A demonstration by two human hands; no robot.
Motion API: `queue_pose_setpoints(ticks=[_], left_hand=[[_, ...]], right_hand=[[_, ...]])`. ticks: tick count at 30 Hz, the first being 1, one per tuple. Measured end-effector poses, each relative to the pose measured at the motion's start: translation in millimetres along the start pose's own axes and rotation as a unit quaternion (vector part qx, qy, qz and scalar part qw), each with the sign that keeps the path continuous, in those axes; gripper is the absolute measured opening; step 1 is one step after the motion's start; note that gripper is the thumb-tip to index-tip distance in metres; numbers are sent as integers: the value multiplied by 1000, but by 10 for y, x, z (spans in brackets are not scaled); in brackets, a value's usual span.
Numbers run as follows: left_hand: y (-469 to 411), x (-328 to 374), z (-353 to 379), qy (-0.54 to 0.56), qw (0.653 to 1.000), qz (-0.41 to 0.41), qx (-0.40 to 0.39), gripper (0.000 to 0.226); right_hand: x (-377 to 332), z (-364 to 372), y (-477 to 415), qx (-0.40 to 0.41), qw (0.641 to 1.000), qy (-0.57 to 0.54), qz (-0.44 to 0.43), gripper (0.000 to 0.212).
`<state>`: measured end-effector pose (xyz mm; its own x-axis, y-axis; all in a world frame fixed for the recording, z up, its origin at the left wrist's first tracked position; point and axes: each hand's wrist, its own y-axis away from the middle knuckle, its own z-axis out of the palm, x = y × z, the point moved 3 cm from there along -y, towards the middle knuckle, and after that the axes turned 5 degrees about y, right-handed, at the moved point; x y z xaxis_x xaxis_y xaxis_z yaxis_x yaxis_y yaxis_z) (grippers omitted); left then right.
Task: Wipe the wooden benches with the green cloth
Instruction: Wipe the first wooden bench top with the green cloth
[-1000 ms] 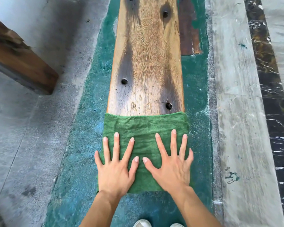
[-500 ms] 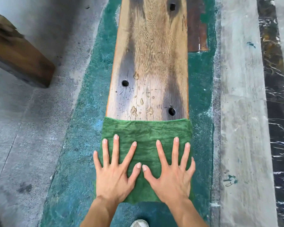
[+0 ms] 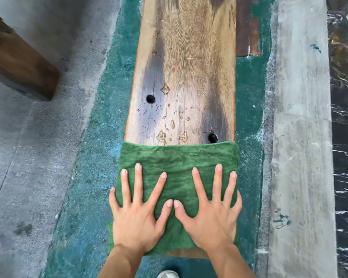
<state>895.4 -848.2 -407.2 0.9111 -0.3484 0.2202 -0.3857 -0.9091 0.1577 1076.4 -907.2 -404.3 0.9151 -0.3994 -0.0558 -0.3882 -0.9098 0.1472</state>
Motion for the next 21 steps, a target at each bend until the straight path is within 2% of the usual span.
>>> queue_pose_setpoints(ticks=[21], left_hand=[[-1195, 17, -185, 17, 1000, -20, 11, 71]], right_hand=[[-86, -145, -1181, -1, 1000, 0, 13, 87]])
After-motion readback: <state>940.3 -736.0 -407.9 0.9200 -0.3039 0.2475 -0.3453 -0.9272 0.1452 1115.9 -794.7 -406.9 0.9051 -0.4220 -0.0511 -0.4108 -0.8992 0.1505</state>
